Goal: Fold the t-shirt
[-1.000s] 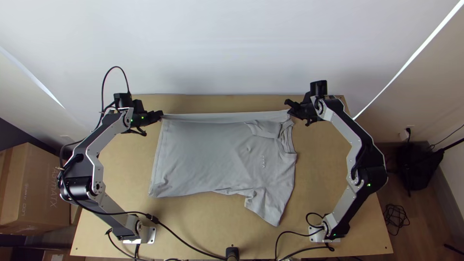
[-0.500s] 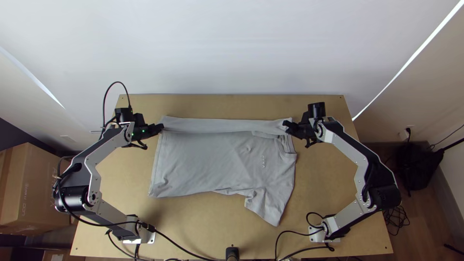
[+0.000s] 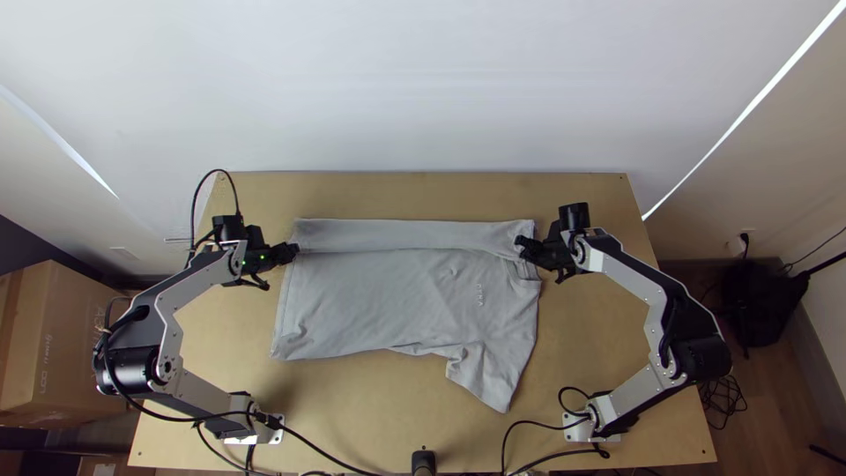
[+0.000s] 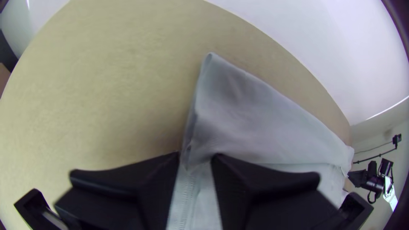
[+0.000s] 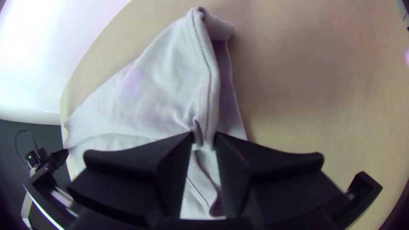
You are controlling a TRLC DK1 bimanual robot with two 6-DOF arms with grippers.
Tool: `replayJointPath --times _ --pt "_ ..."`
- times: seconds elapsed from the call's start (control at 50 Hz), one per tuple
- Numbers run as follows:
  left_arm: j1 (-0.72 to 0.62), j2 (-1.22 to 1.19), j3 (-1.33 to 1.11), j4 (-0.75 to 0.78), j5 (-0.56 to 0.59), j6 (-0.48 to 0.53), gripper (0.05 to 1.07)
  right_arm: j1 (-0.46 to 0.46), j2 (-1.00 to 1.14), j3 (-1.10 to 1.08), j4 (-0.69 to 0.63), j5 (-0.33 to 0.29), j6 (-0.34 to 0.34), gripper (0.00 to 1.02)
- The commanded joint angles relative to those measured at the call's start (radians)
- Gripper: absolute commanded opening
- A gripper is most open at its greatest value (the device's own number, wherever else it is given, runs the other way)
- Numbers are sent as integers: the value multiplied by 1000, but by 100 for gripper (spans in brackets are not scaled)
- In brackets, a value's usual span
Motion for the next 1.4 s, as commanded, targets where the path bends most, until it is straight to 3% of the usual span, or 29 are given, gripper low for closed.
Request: replayJointPath --times 0.0,0.06,0.16,0.26,0.42,0.6,0.66,0.82,0.98,1.1,1.2,1.38 --pt "43 -37 -16 -21 -13 -9 101 -14 -36 -35 -53 1 8 77" --pt "66 -58 -16 -21 -13 -3 102 -31 -72 -46 -85 1 8 88" --pt "108 -92 -1 -49 -6 14 102 -86 -156 -88 -102 -16 18 96" --pt "161 -153 15 -98 40 46 102 -149 -268 -130 -116 -96 32 97" --pt "235 -267 45 -225 115 112 102 -180 -412 -137 -297 -108 21 97" --pt "250 -365 64 -351 146 165 102 -183 -512 -160 -498 -130 -84 98" --pt "250 -388 70 -369 146 170 102 -185 -523 -158 -584 -170 -112 97" --pt "237 -423 107 -422 166 161 102 -137 -517 -218 -737 -216 -147 97" --pt "218 -443 127 -440 166 146 102 -105 -501 -301 -742 -219 -152 84" --pt "215 -448 136 -454 166 142 102 -82 -475 -338 -742 -220 -155 83" --pt "217 -457 136 -461 166 142 102 -68 -452 -362 -714 -222 -160 65" --pt "224 -468 134 -475 165 144 102 -57 -428 -391 -643 -242 -158 46"
